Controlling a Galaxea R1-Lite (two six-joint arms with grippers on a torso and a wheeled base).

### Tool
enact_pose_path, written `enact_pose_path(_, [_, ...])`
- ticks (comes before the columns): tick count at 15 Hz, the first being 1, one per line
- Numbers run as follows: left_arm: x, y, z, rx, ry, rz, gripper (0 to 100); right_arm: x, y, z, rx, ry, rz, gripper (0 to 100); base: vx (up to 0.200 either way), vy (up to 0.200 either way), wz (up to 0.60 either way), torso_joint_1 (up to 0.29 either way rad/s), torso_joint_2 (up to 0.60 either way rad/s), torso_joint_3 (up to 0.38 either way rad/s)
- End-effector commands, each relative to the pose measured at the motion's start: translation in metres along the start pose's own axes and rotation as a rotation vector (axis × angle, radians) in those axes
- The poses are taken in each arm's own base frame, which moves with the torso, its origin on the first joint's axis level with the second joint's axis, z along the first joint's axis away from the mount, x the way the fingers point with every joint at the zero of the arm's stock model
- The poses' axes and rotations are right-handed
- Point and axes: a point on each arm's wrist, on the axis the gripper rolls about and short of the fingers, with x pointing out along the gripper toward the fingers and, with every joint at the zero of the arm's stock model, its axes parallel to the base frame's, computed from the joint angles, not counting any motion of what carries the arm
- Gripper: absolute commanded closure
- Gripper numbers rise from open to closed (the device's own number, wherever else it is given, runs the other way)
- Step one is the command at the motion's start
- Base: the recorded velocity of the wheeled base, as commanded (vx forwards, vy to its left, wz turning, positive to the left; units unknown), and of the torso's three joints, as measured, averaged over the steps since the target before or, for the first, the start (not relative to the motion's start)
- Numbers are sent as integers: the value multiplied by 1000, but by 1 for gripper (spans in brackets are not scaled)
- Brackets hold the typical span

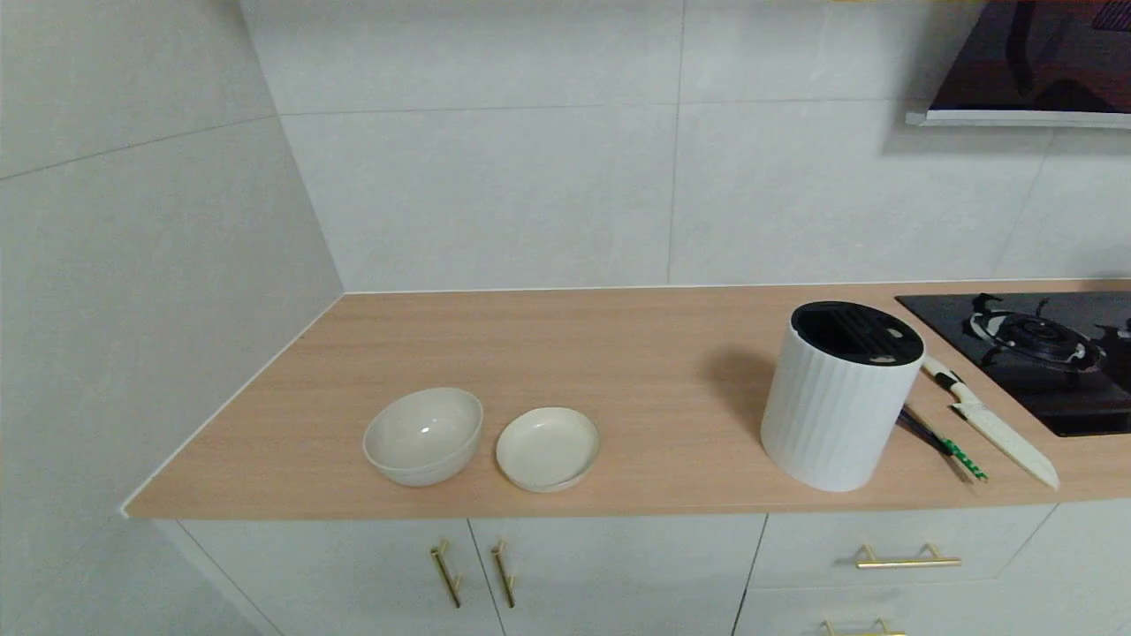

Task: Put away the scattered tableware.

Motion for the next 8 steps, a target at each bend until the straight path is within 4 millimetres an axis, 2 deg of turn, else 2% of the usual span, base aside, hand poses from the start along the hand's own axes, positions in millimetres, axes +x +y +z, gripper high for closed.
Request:
enact_pose_path(1, [0, 0, 0, 0, -1, 0, 0, 0, 0, 0, 0, 1, 0, 0, 0, 200, 0, 2, 2, -2])
enact_pose_path(8, [0, 0, 0, 0, 0, 0, 0, 0, 0, 0, 0, 1, 0, 0, 0, 200, 0, 2, 0, 4])
